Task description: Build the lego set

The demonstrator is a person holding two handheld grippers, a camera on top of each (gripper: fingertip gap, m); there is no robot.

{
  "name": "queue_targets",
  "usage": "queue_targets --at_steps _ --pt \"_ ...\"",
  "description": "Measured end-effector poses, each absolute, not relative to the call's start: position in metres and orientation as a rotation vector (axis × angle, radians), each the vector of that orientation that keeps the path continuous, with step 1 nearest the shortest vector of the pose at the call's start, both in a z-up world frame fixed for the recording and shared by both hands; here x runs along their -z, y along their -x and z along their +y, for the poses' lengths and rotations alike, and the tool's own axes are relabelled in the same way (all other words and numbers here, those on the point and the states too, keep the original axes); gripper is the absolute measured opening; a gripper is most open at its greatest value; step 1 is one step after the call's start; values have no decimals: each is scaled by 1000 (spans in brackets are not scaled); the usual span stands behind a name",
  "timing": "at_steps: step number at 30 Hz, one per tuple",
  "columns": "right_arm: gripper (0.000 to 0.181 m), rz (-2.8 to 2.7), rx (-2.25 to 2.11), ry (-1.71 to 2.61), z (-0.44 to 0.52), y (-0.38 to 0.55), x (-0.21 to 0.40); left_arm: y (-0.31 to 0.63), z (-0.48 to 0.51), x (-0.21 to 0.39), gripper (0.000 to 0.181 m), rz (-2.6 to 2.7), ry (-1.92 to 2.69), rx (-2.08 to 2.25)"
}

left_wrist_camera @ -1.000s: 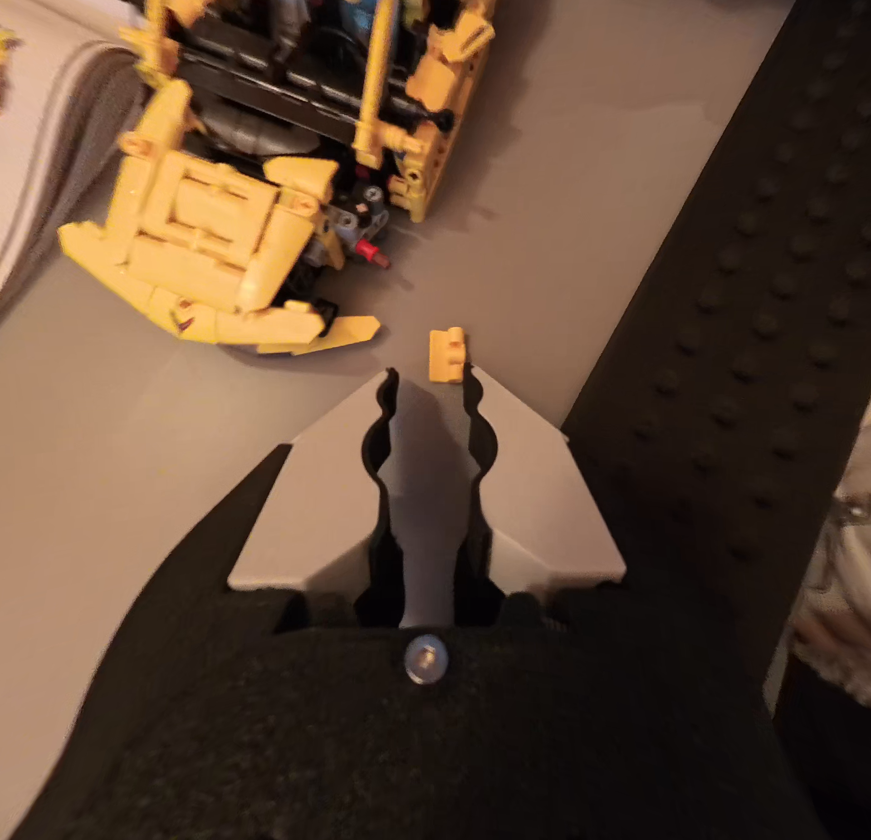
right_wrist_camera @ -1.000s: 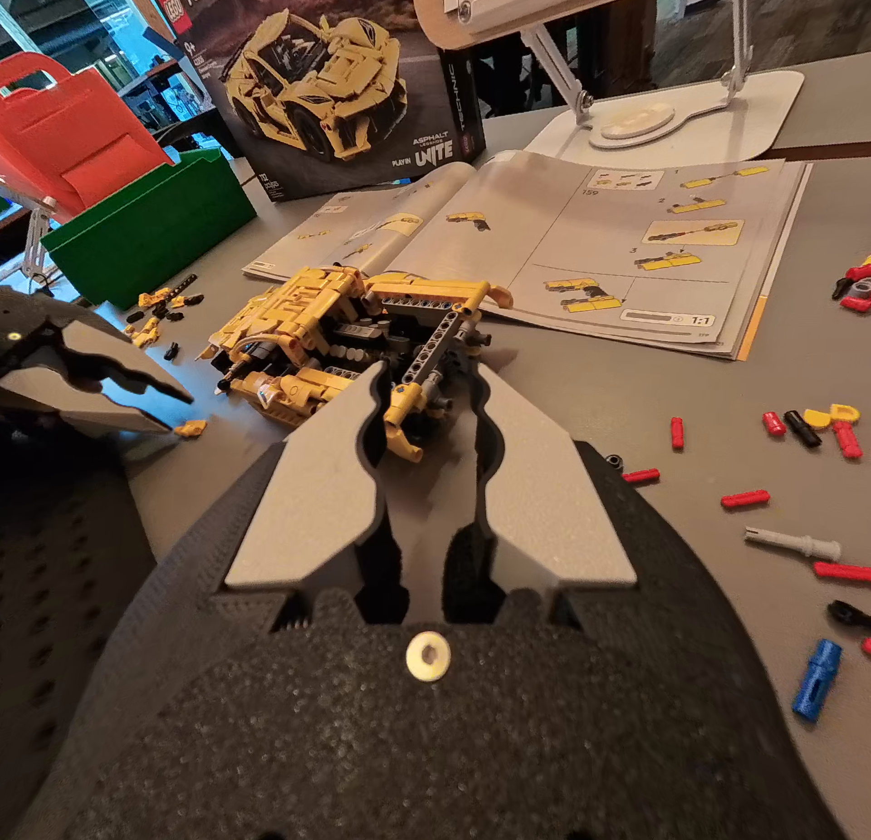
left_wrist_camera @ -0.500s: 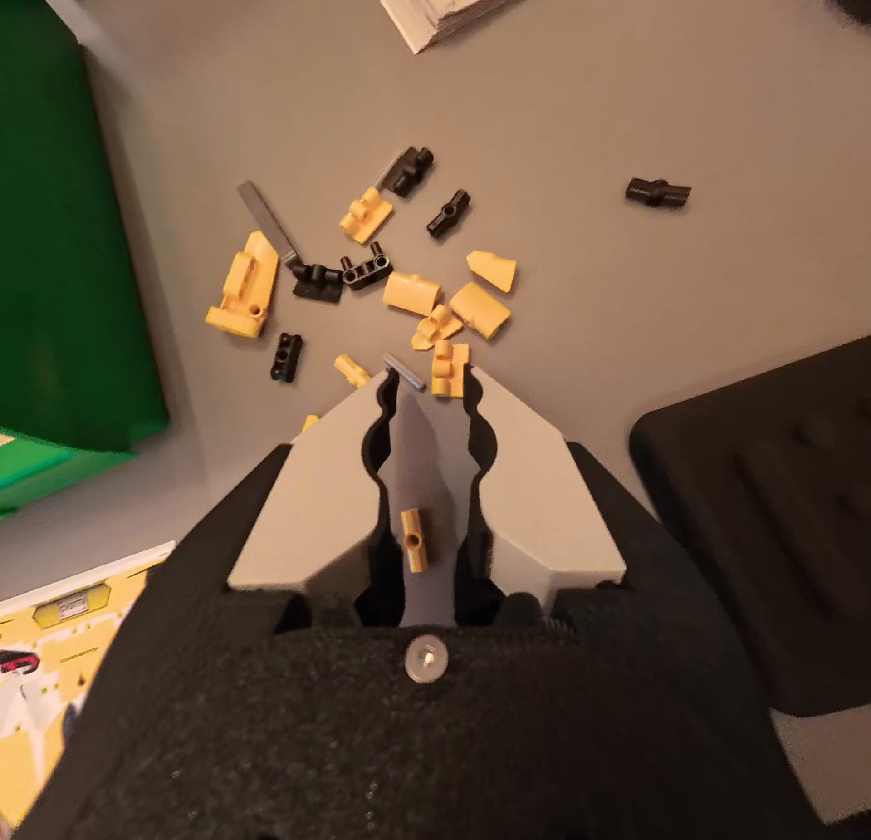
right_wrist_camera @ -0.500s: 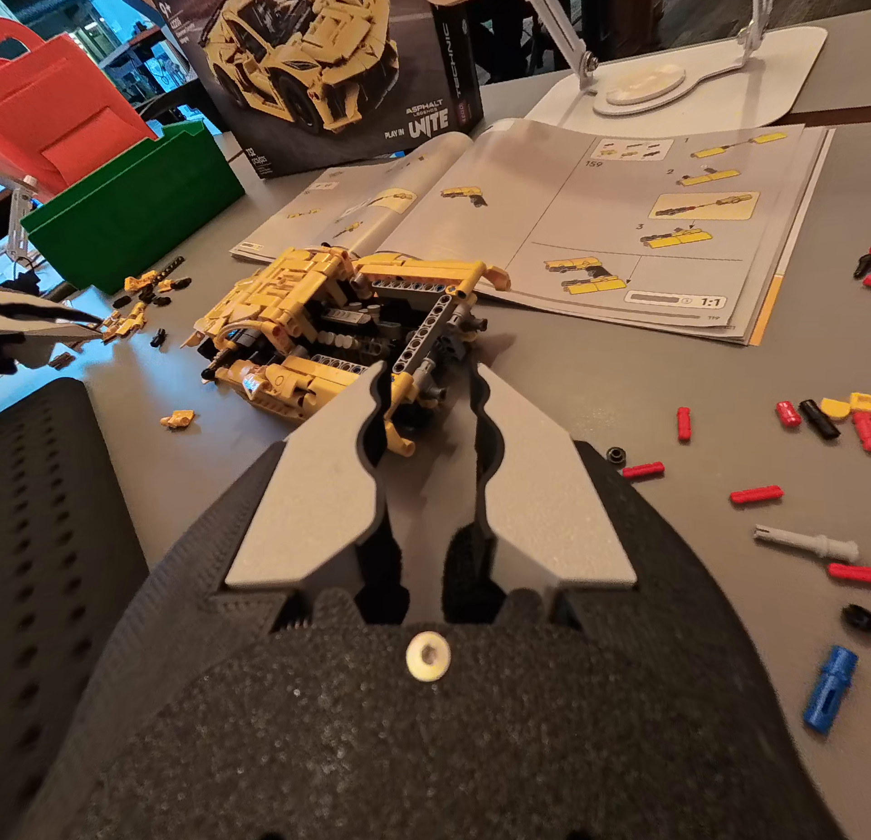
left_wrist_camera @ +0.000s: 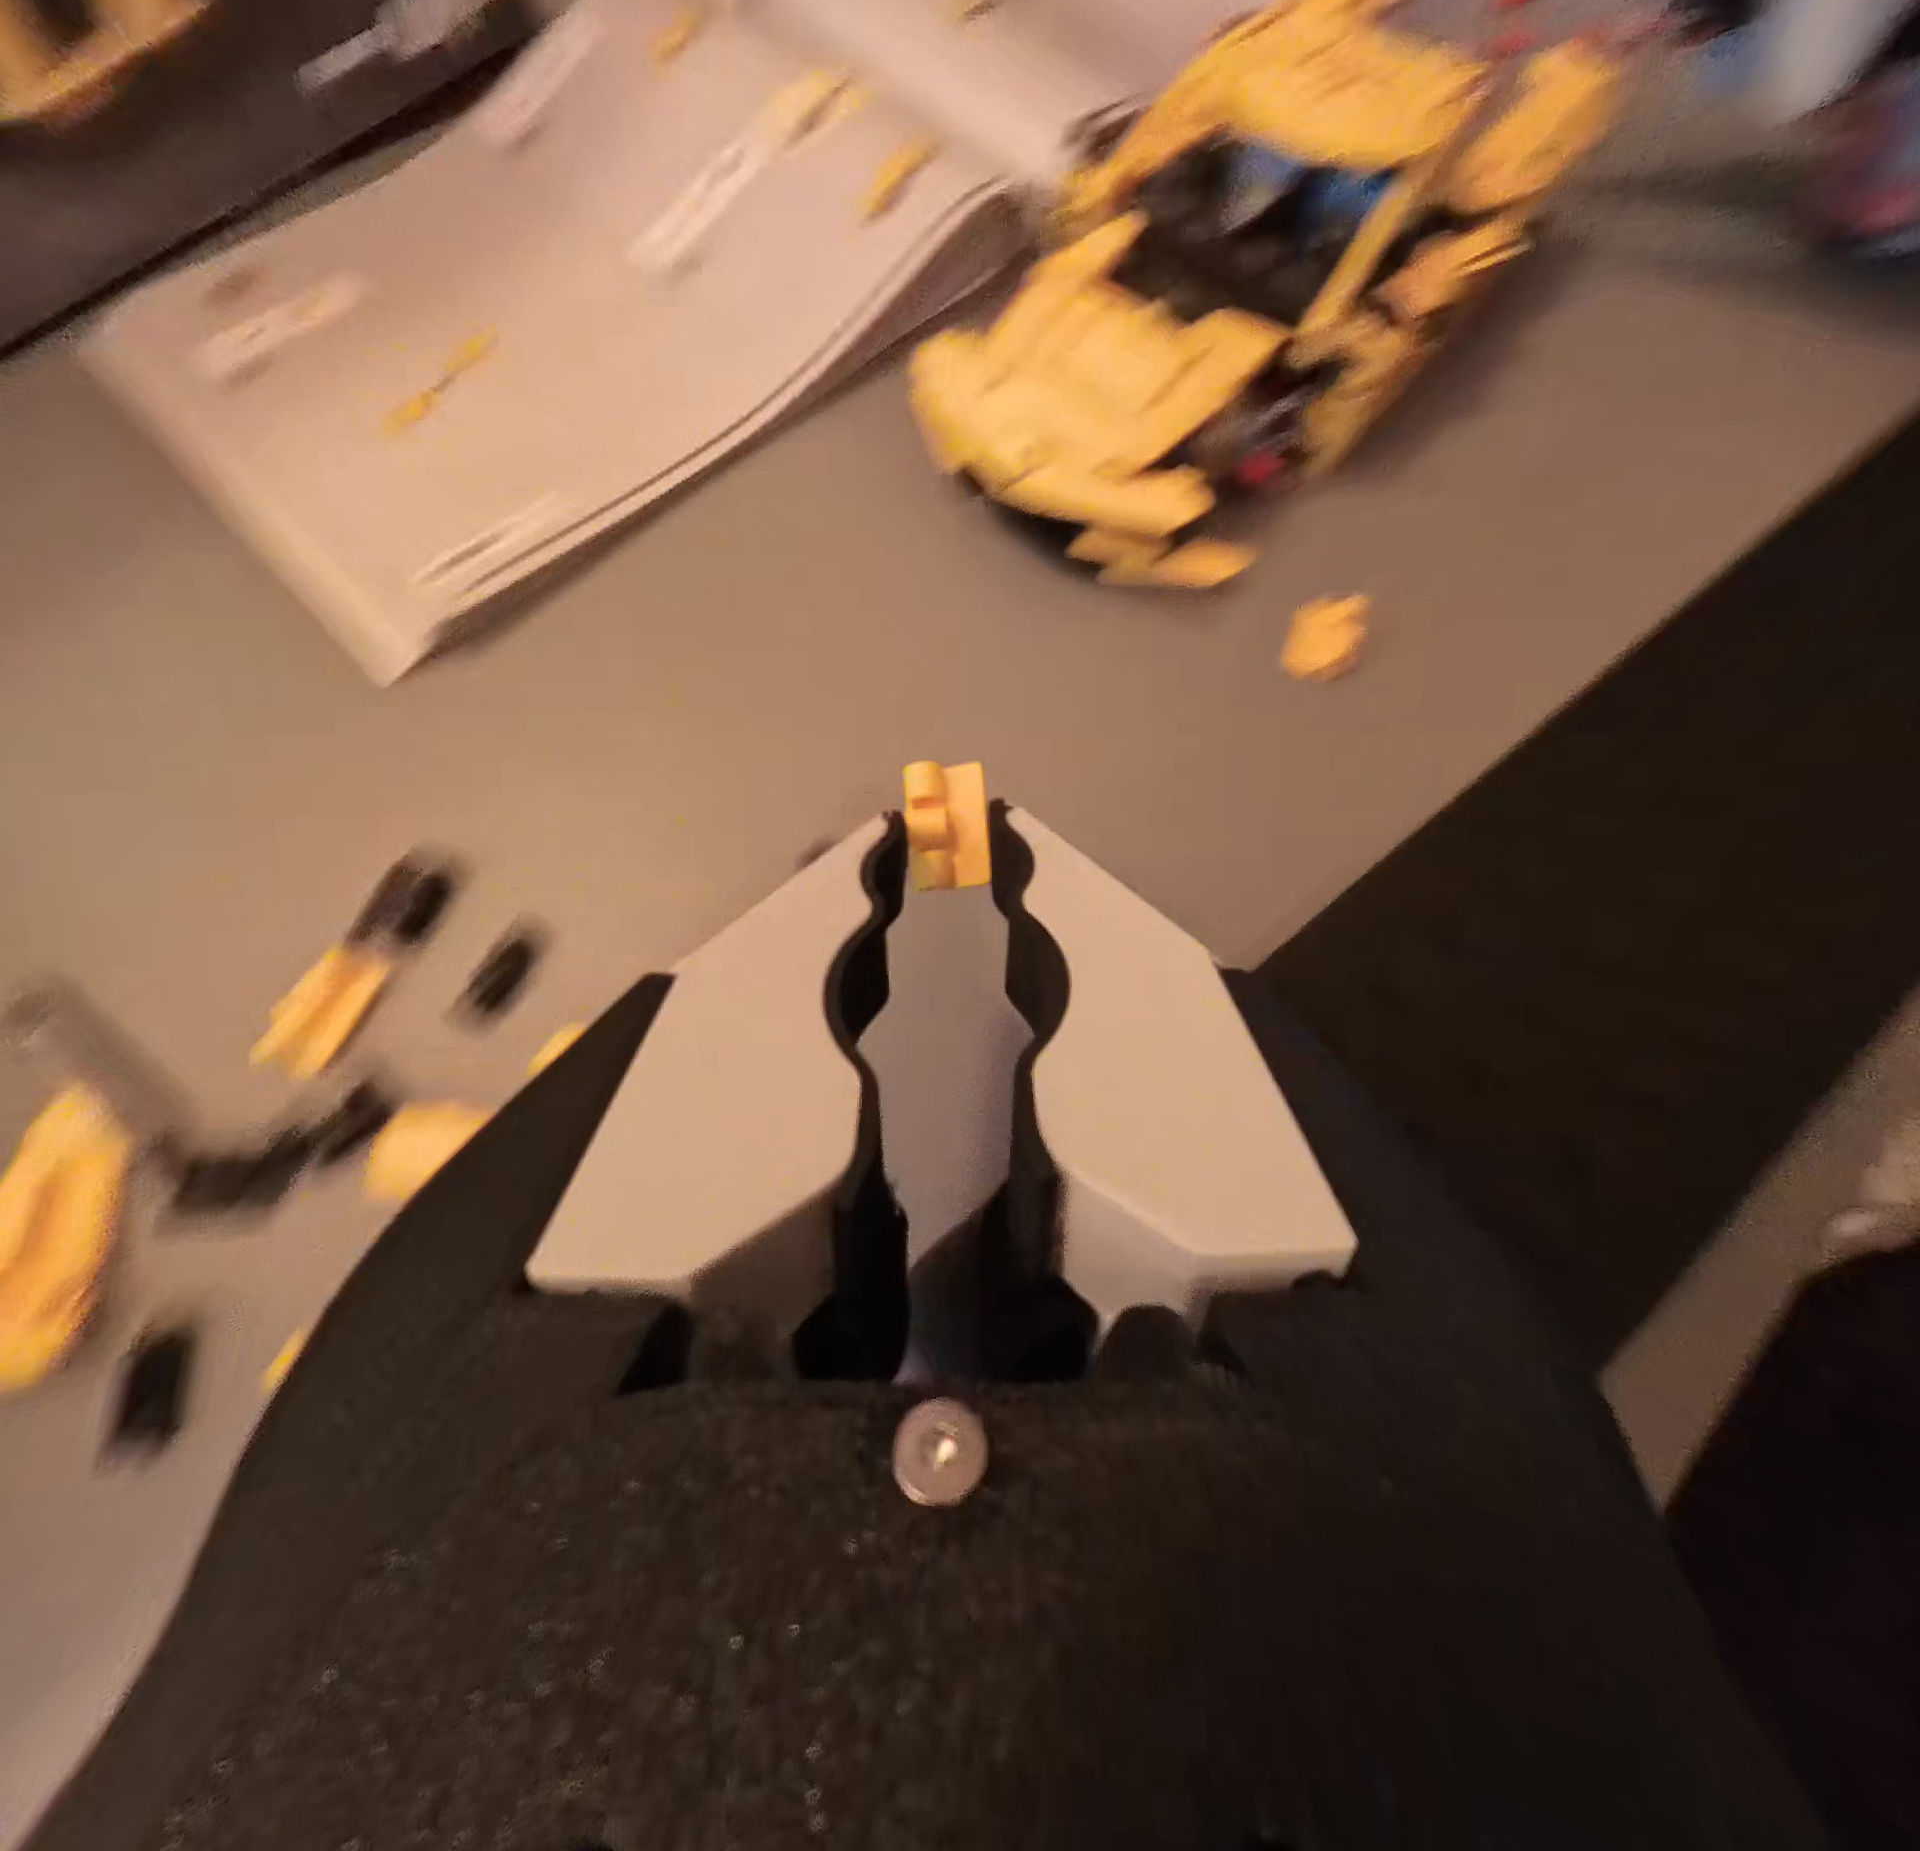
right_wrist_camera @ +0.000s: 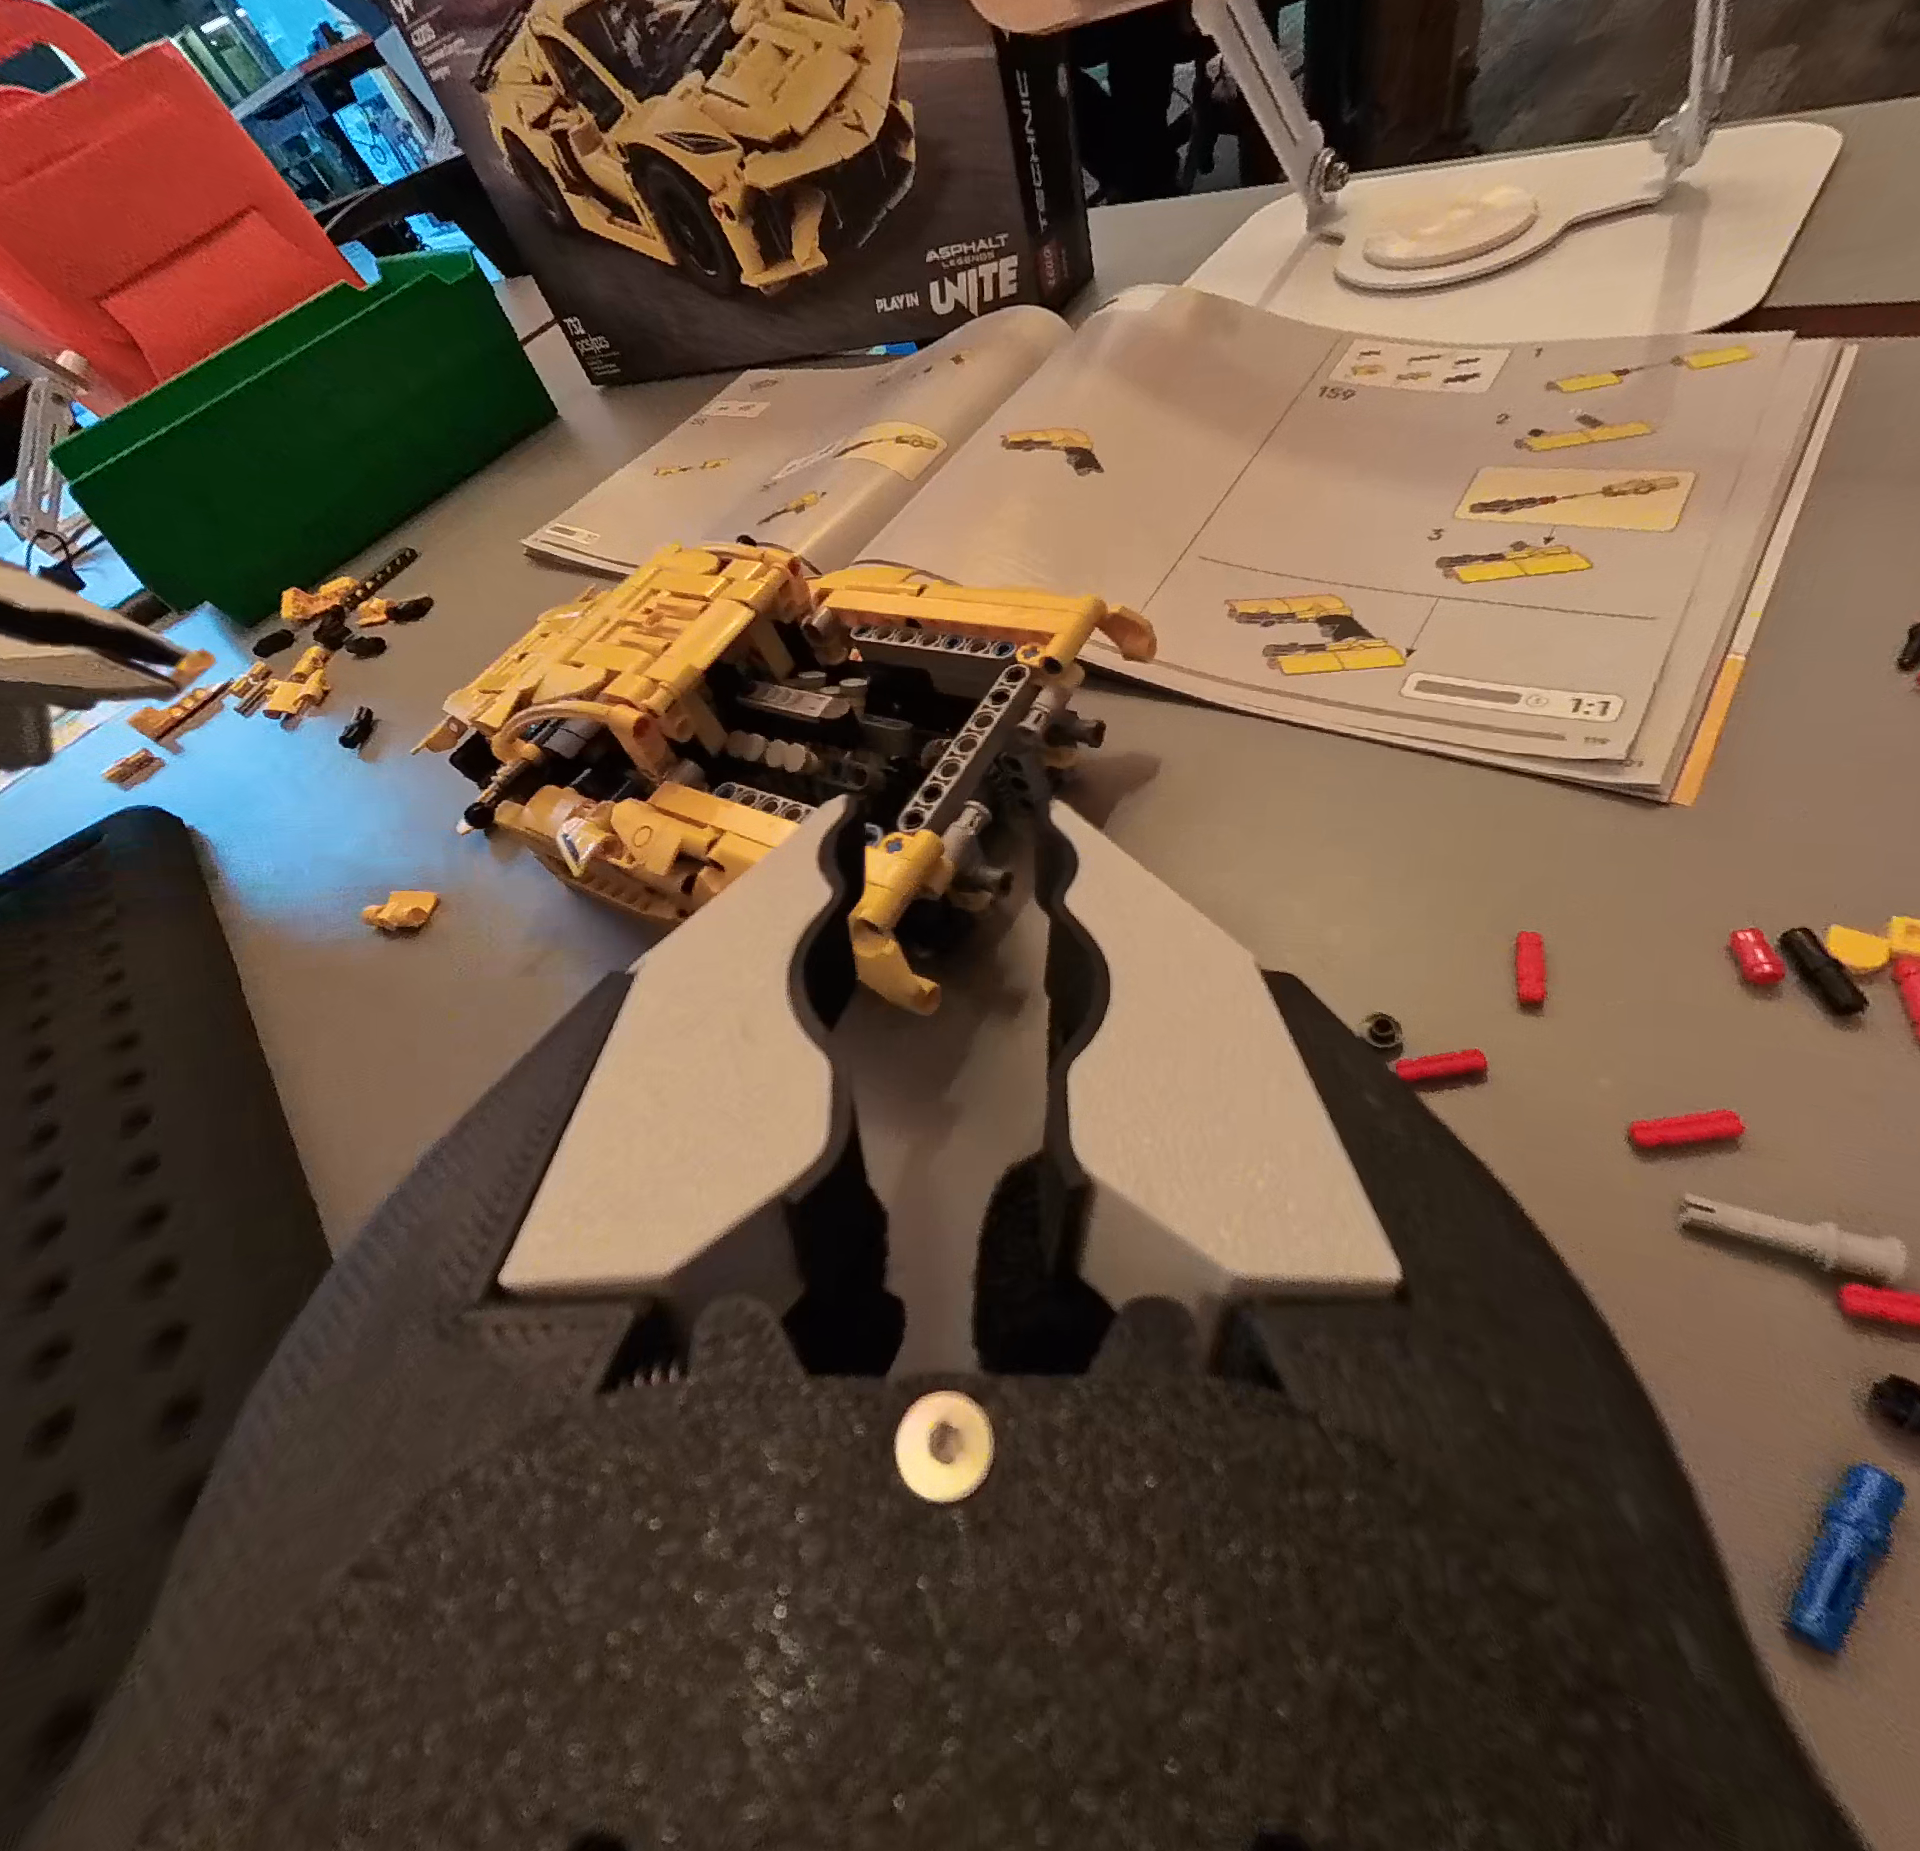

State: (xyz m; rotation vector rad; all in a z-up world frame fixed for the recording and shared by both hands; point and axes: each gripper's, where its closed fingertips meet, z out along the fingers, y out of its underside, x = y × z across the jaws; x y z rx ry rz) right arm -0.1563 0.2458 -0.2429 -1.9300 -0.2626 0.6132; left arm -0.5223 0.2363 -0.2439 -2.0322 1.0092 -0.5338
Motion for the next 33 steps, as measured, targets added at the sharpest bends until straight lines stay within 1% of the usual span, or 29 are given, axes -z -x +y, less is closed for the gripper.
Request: queue_targets --at_steps 2,4,8,12,20,21,22,23,25,28,33 --pt "32 -274 -614 1932 245 158 243 464 220 237 15 1135 1954 662" --pt "32 -284 -606 1929 244 159 242 411 203 245 15 1276 1905 735" --pt "32 -288 -582 1907 241 157 236 352 191 276 15 1486 1931 678" --pt "32 -294 -591 1898 240 158 234 341 187 287 15 1586 1916 600" --pt "34 -364 -599 1928 238 169 243 339 183 302 16 1593 1963 562" --pt "35 -369 -598 1926 238 169 243 338 183 301 17 1589 1959 571" --pt "36 -373 -597 1915 238 170 242 338 182 301 22 1587 1960 582" --pt "38 -375 -599 1898 238 169 240 338 183 299 28 1578 1960 597" --pt "38 -362 -613 1863 236 167 233 337 188 282 28 1520 1930 679" --pt "40 -290 -562 1874 232 141 229 343 211 238 28 1343 1861 843" --pt "36 -178 -300 2048 217 66 256 389 313 183 28 881 1777 900"
